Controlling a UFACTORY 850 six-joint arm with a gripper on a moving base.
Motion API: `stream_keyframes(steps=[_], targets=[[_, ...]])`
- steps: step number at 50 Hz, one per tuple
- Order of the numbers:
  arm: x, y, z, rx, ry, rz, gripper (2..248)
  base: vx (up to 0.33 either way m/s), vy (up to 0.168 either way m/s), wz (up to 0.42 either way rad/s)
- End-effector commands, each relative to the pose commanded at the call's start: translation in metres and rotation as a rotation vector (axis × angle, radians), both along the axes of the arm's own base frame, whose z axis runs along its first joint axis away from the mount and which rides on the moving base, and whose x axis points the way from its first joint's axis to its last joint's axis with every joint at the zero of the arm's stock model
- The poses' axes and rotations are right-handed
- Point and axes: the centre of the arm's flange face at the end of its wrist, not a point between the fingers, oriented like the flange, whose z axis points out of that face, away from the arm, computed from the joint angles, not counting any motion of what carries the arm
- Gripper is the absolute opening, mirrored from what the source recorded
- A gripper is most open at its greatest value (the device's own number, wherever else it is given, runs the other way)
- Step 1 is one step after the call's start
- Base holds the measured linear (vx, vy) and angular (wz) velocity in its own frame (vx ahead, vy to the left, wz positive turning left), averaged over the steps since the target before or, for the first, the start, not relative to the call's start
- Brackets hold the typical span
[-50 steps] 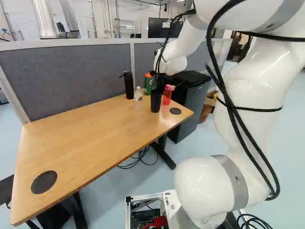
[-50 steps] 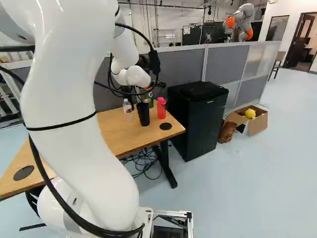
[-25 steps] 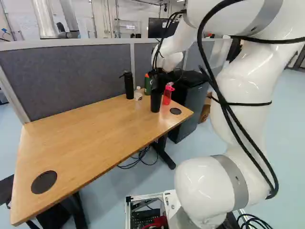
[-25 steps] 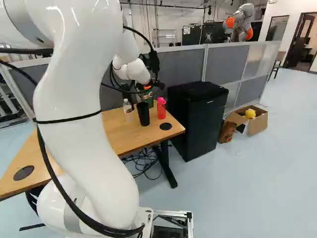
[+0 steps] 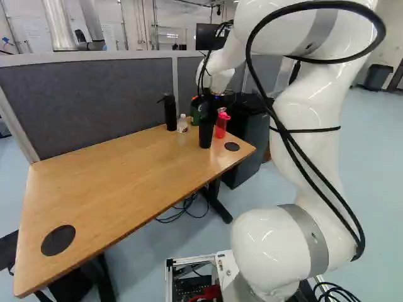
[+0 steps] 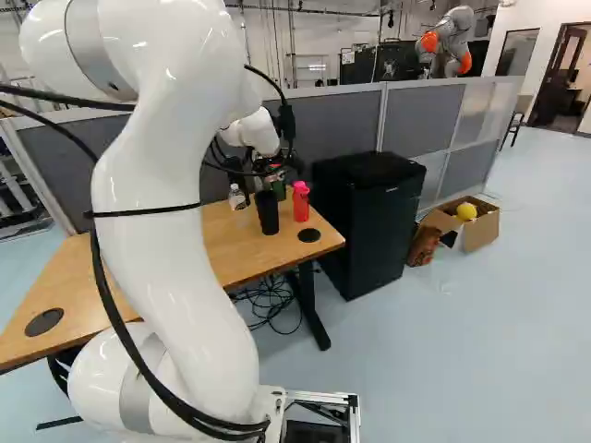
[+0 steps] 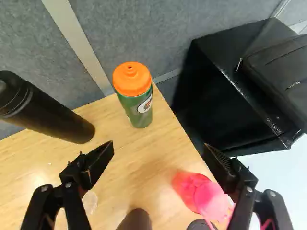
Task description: Pick up the green bottle from the table
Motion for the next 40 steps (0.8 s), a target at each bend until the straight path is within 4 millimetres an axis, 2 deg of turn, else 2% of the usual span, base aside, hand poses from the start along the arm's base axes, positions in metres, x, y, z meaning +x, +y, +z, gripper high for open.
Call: stream_keyframes(steps=[40], targets=[[0.072, 0.024, -0.01, 0.0, -0.019, 0.03, 247, 0.0, 0.0, 0.0]])
